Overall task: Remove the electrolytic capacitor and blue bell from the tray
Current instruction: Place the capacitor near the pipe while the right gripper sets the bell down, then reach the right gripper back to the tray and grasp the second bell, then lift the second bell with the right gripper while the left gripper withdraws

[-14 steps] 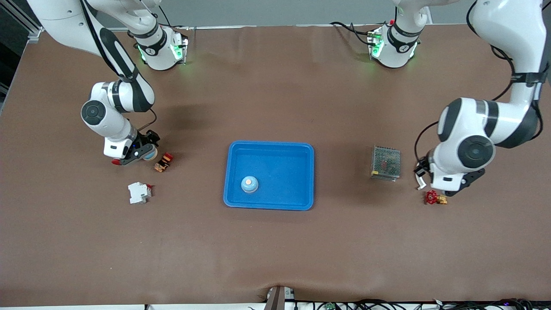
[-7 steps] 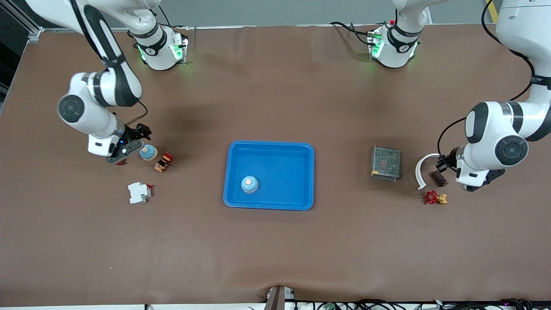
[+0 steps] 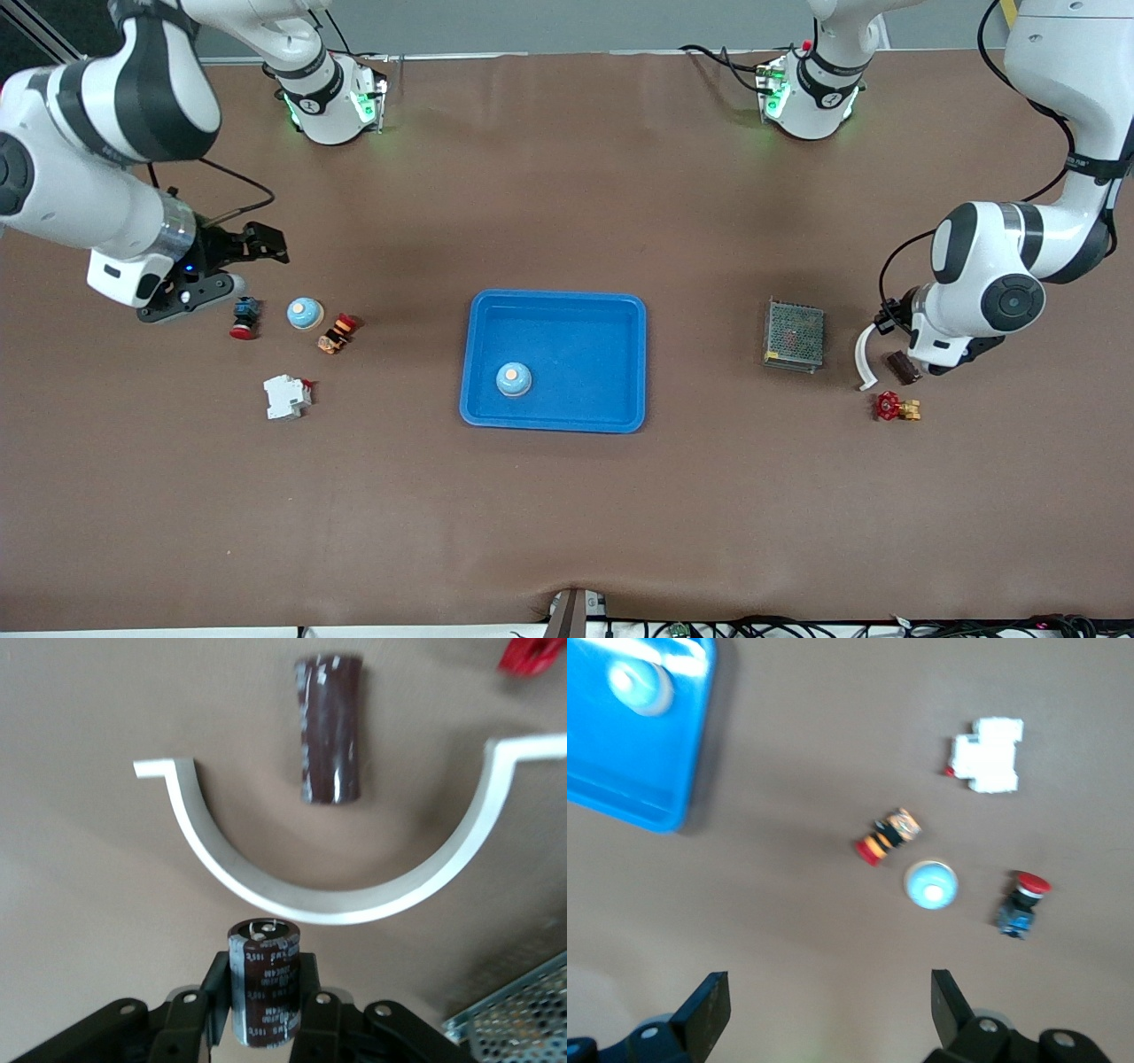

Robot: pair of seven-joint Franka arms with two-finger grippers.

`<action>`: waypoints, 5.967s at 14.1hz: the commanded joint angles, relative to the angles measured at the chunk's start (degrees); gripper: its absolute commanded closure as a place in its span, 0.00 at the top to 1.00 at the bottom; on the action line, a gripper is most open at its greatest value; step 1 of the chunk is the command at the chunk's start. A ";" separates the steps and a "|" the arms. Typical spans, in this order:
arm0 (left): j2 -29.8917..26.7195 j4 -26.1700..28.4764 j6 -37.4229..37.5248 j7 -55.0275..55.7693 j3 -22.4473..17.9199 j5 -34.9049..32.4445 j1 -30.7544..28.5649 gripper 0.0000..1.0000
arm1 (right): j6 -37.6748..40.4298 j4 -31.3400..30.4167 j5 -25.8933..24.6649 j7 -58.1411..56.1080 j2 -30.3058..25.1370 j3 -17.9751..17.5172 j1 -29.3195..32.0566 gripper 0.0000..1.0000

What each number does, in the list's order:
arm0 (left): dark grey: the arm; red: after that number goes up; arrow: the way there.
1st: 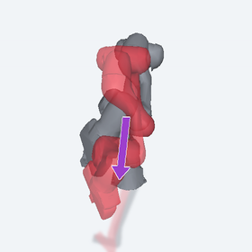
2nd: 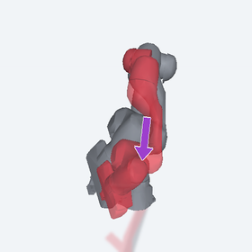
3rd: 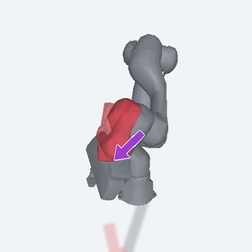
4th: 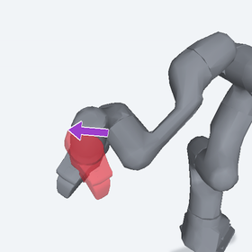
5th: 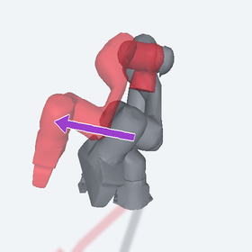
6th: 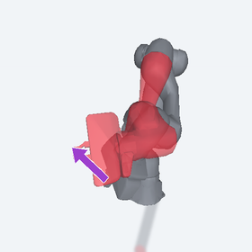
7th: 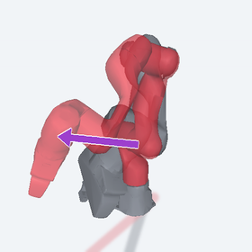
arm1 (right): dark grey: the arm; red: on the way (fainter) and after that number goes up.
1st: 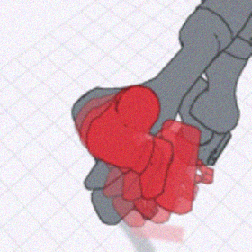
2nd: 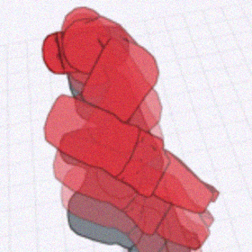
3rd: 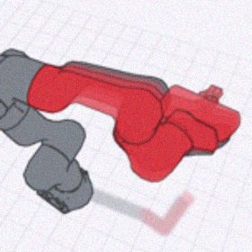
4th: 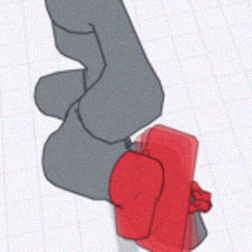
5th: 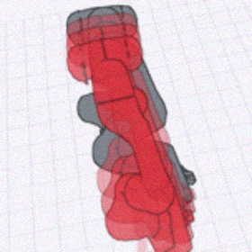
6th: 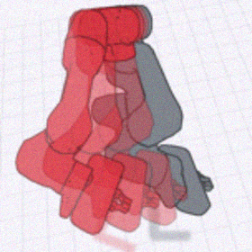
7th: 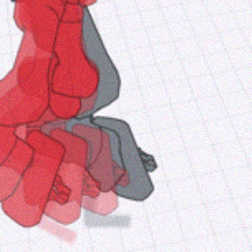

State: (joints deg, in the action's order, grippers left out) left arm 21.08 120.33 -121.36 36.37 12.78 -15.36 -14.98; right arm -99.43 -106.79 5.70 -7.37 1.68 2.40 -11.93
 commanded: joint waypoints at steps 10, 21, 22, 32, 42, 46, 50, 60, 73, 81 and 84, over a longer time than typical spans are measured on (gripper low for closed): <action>-0.43 11.41 -14.00 5.55 -0.03 3.32 0.39 0.31 | -20.26 10.71 7.49 40.22 18.68 0.23 -17.67 1.00; -2.01 -9.84 1.38 4.41 5.94 3.14 0.66 1.00 | -29.59 20.47 6.44 44.11 35.84 0.32 -20.41 1.00; -2.10 -11.42 1.47 4.06 6.38 3.14 0.66 1.00 | -29.59 20.56 5.91 44.20 36.28 0.32 -20.41 1.00; -6.75 -32.88 23.62 -10.78 9.02 3.05 0.13 1.00 | -34.07 22.15 5.99 43.93 41.73 0.23 -22.34 1.00; -18.70 -31.74 29.94 -22.31 3.69 6.64 5.82 1.00 | -36.18 22.59 2.57 43.84 44.90 0.32 -23.75 1.00; -21.52 -29.46 30.04 -26.78 -5.73 12.45 13.12 1.00 | -36.97 22.59 1.95 44.20 45.16 0.41 -23.75 1.00; -23.19 -28.23 30.04 -27.93 -6.80 13.50 13.76 1.00 | -38.90 23.20 1.86 44.11 46.21 0.41 -23.75 1.00; -23.28 -27.79 30.04 -27.49 -5.66 14.13 13.49 1.00 | -39.08 23.20 1.77 43.85 47.18 0.41 -24.10 1.00; -21.08 -28.58 28.89 -27.67 -5.92 13.95 13.23 1.00 | -38.38 23.29 -0.25 43.32 46.49 0.41 -24.01 0.28; -21.09 -28.66 28.89 -27.05 -5.74 13.77 13.40 1.00 | -19.60 22.94 0.10 33.43 33.85 0.41 -19.99 0.29; -21.17 -28.58 28.89 -27.05 -5.74 13.77 13.31 1.00 | -12.65 23.20 0.28 17.36 29.79 0.41 -12.62 0.29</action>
State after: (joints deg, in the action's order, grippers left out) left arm 0.34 91.70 -92.14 9.65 7.04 -2.35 -1.57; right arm -115.17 -82.09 6.02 19.07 34.50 3.88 -29.93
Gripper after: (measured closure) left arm 0.000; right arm 0.344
